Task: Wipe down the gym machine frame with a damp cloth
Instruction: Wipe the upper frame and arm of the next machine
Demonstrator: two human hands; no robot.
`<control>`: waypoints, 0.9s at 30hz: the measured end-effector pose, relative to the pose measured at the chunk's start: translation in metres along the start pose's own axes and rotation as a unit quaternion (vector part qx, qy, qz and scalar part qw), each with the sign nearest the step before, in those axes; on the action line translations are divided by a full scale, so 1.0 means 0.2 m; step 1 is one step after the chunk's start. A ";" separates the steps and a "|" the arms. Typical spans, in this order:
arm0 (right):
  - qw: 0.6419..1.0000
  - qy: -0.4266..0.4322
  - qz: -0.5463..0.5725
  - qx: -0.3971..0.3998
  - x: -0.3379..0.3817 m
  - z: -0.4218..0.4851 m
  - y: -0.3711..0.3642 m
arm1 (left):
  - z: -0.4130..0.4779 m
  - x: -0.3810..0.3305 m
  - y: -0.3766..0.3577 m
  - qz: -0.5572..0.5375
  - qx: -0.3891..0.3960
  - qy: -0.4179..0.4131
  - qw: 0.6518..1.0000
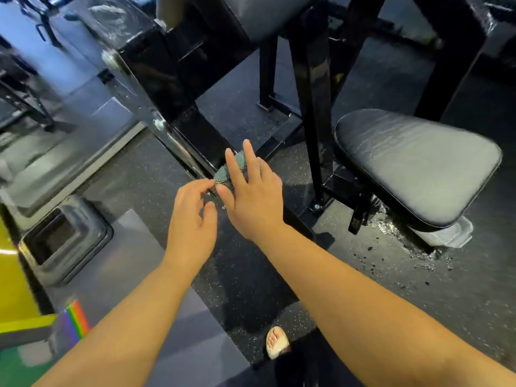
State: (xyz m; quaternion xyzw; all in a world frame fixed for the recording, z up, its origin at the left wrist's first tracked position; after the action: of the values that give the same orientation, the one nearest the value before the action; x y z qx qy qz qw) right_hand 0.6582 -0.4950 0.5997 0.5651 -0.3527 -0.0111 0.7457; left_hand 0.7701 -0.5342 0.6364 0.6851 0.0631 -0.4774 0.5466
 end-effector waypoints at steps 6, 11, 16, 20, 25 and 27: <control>0.992 0.025 -0.121 -0.006 -0.24 -0.48 -0.15 | -0.01 0.07 0.00 0.013 0.032 0.044 0.998; 0.994 -0.077 -0.080 -0.004 -0.42 -0.66 -0.15 | 0.00 0.04 -0.09 0.021 0.060 0.036 0.997; 0.997 0.013 -0.062 -0.048 0.09 -0.08 -0.05 | 0.03 -0.04 0.02 -0.008 -0.027 0.011 1.000; 0.994 -0.029 -0.072 -0.076 0.21 0.10 -0.01 | 0.04 -0.06 0.10 -0.009 -0.078 -0.045 0.996; 0.982 -0.076 -0.056 -0.163 -0.10 -0.29 -0.04 | 0.06 -0.13 -0.09 0.118 0.016 -0.150 0.982; 0.967 -0.138 -0.010 -0.212 -0.25 -0.50 -0.06 | 0.02 -0.18 -0.22 0.161 0.082 -0.228 0.957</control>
State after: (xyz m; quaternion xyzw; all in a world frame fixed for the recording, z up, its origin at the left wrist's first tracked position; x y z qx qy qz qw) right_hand 0.6778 -0.3952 0.5529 0.3903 -0.4359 -0.1709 0.7928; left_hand 0.7219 -0.5046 0.6325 0.6017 -0.2139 -0.5300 0.5579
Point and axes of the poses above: each hand's wrist, its own z-axis towards the middle knuckle, its own y-axis out of the back of the hand, x = y × z, the point moved 10 cm from there along z, towards the middle knuckle, and after that the axes turned 2 degrees about x, right-handed, at the moved point
